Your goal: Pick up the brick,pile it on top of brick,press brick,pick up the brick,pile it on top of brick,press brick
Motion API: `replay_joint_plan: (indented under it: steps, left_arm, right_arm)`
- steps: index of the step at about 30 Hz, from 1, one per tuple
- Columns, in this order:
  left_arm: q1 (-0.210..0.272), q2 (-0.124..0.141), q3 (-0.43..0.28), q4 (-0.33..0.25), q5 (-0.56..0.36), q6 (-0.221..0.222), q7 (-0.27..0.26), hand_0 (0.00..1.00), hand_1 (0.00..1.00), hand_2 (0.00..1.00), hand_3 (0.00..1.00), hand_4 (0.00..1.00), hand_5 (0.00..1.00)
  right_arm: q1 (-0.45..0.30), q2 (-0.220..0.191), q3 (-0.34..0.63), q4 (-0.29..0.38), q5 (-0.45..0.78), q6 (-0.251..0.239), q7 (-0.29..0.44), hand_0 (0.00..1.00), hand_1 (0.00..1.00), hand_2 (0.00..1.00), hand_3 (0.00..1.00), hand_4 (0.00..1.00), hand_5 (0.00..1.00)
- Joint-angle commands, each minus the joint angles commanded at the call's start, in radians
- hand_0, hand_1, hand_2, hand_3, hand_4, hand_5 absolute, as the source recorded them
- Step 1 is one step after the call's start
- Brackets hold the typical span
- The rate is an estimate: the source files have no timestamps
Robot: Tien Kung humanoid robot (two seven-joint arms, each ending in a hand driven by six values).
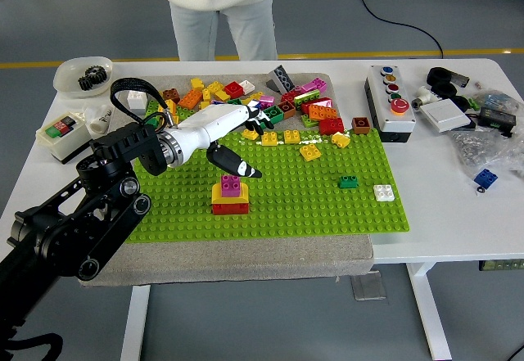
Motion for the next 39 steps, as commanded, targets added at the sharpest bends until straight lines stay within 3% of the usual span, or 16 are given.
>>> replay_joint_plan:
  steps: [2,3,8,9,14,15,20,21,26,27,29,32,33,38,39]
  left_arm:
    - [0.003,0.004,-0.009,-0.016,-0.007,-0.002,0.002,0.91,0.711,0.69,0.73,0.998,0.242]
    - [0.006,0.007,-0.017,-0.028,-0.009,-0.001,0.003,0.925,0.712,0.69,0.578,0.998,0.437]
    - [0.024,0.031,-0.042,-0.047,-0.011,0.0,-0.005,0.925,0.712,0.69,0.578,0.998,0.437]
    - [0.03,0.038,-0.045,-0.049,-0.012,0.0,-0.01,0.958,0.716,0.692,0.542,0.998,0.516]
    - [0.068,0.077,-0.06,-0.059,-0.021,0.018,-0.039,0.958,0.716,0.692,0.542,0.998,0.516]
    - [0.071,0.079,-0.061,-0.06,-0.021,0.02,-0.041,0.965,0.717,0.692,0.537,0.998,0.582]
    - [0.113,0.105,-0.076,-0.092,-0.022,0.052,-0.066,0.965,0.717,0.692,0.537,0.998,0.582]
    - [0.128,0.116,-0.079,-0.1,-0.027,0.062,-0.072,0.968,0.714,0.692,0.539,0.998,0.638]
    - [0.174,0.139,-0.09,-0.124,-0.043,0.093,-0.097,0.968,0.714,0.692,0.539,0.998,0.638]
    - [0.186,0.145,-0.093,-0.133,-0.046,0.1,-0.102,0.973,0.715,0.695,0.557,0.998,0.701]
    - [0.21,0.159,-0.092,-0.149,-0.055,0.112,-0.109,0.973,0.715,0.695,0.557,0.998,0.701]
    - [0.229,0.167,-0.083,-0.156,-0.065,0.127,-0.116,0.973,0.715,0.695,0.557,0.998,0.701]
    - [0.23,0.167,-0.083,-0.156,-0.065,0.127,-0.117,0.983,0.724,0.704,0.569,0.998,0.789]
    - [0.257,0.171,-0.068,-0.173,-0.076,0.145,-0.129,0.983,0.724,0.704,0.569,0.998,0.789]
    - [0.259,0.171,-0.066,-0.174,-0.075,0.145,-0.13,0.998,0.744,0.736,0.577,0.998,0.843]
  right_arm:
    - [0.0,0.0,0.001,0.0,0.0,0.0,0.0,0.742,0.649,0.712,0.598,0.815,0.379]
    - [-0.001,0.0,0.001,0.0,0.0,0.0,0.0,0.742,0.647,0.712,0.598,0.815,0.38]
    - [-0.001,0.001,0.001,0.0,0.002,0.0,0.0,0.742,0.647,0.712,0.598,0.815,0.38]
    - [-0.001,0.001,0.001,0.0,0.001,0.0,0.0,0.742,0.648,0.712,0.598,0.815,0.38]
    - [-0.003,-0.001,0.007,0.0,-0.005,0.0,-0.001,0.742,0.648,0.712,0.598,0.815,0.38]
    - [-0.004,-0.001,0.008,0.0,-0.006,0.0,-0.002,0.742,0.648,0.712,0.598,0.815,0.38]
    - [-0.004,0.001,0.005,0.0,-0.009,0.0,0.0,0.742,0.648,0.712,0.598,0.815,0.38]
    - [-0.005,0.0,0.006,0.0,-0.009,0.0,0.0,0.742,0.647,0.712,0.598,0.815,0.38]
    - [-0.007,0.001,0.007,0.0,-0.012,0.0,-0.002,0.742,0.647,0.712,0.598,0.815,0.38]
    - [-0.007,0.001,0.006,0.0,-0.011,0.0,-0.001,0.742,0.648,0.713,0.599,0.815,0.38]
    - [-0.005,0.002,0.004,0.0,-0.008,-0.001,0.0,0.742,0.648,0.713,0.599,0.815,0.38]
    - [-0.005,0.003,0.003,0.0,-0.009,0.0,0.0,0.742,0.648,0.713,0.599,0.815,0.38]
    - [-0.005,0.003,0.003,0.0,-0.009,0.0,0.0,0.742,0.648,0.713,0.599,0.815,0.38]
    - [-0.007,0.004,0.001,0.0,-0.009,-0.001,0.001,0.742,0.648,0.713,0.599,0.815,0.38]
    - [-0.007,0.004,0.001,0.0,-0.009,-0.001,0.001,0.742,0.648,0.713,0.599,0.816,0.381]
